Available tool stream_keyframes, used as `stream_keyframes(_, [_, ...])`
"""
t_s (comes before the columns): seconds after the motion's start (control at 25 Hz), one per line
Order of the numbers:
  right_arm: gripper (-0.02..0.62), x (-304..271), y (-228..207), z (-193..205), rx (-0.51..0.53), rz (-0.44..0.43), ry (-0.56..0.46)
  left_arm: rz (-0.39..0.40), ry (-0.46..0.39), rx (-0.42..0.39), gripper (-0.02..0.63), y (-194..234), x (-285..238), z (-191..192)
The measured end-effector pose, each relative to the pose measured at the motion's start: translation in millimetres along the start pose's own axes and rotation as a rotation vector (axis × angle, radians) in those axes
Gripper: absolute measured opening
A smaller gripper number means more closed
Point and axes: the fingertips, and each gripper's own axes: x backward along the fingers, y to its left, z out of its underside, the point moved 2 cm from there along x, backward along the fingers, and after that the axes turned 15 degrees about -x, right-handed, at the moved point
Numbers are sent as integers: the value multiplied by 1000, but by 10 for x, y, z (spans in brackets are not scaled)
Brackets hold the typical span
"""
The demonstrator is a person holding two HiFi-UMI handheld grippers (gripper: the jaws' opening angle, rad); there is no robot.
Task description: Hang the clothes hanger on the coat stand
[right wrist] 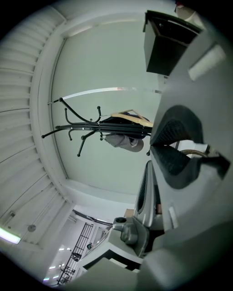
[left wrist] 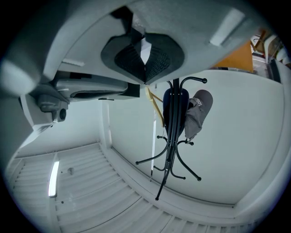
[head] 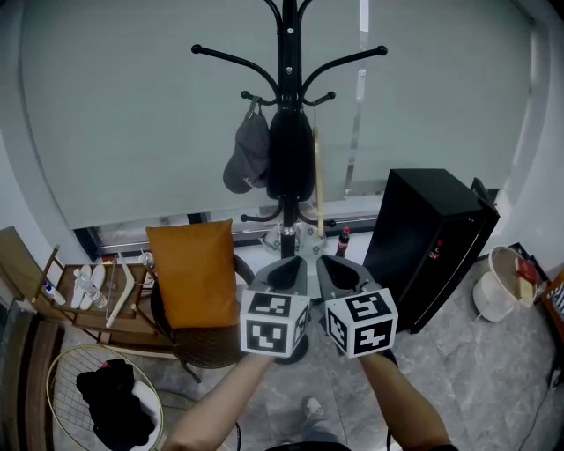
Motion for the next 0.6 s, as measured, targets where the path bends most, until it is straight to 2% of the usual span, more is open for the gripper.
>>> stream_keyframes(0.6, [0, 126, 77, 31, -8, -41, 24, 26, 2, -20, 4, -101, 123, -59])
